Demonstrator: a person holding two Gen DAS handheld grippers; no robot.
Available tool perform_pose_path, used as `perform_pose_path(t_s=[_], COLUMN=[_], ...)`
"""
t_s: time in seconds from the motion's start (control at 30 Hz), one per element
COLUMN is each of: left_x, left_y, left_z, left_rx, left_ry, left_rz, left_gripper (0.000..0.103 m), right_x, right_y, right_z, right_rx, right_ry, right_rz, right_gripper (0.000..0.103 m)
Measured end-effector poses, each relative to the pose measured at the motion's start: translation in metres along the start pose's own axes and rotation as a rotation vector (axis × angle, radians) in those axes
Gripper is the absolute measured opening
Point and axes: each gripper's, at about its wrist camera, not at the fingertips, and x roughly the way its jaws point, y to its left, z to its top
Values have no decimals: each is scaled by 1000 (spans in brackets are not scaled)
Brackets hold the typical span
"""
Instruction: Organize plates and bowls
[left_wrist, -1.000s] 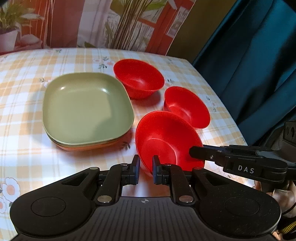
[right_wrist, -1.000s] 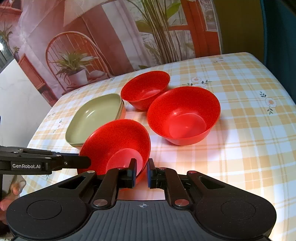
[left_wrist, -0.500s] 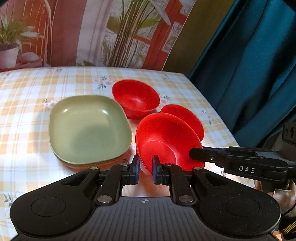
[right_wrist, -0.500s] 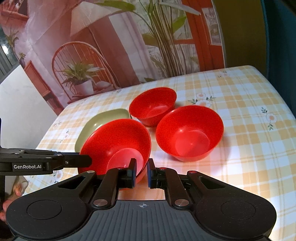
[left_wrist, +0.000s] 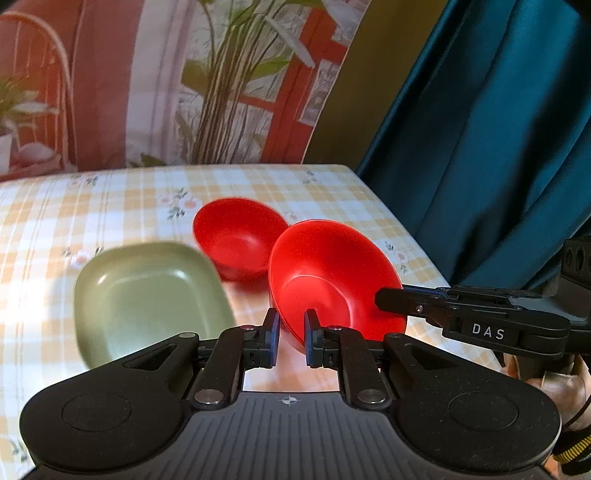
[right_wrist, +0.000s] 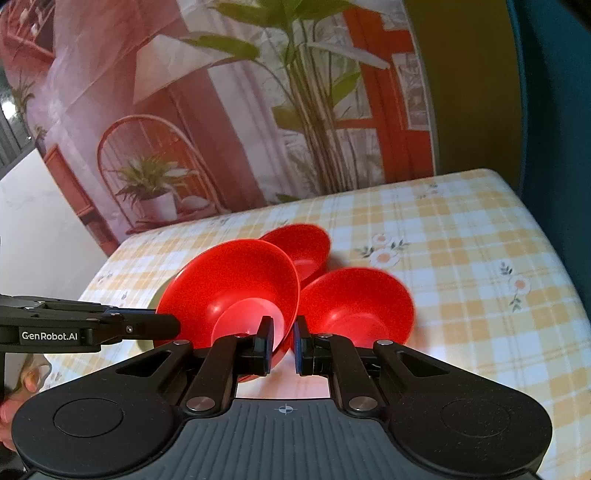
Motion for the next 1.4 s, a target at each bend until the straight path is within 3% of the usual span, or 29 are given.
perform_pose_path(t_s=[0.27, 0.67, 1.4], left_x=[27, 60, 88], left_y=[1, -3, -2], left_z=[16, 22, 17], left_rx=[-1, 10, 2], left_ry=[26, 82, 148], left_rz=[-21, -48, -13], left_gripper=[15, 15, 15], right_x=[8, 16, 31], right_y=[-19, -50, -71], right_z=[17, 9, -1], right_rx=[-9, 50, 104], right_ry=[-5, 3, 26], right_rz=[-39, -78, -66], right_gripper=[11, 11, 11])
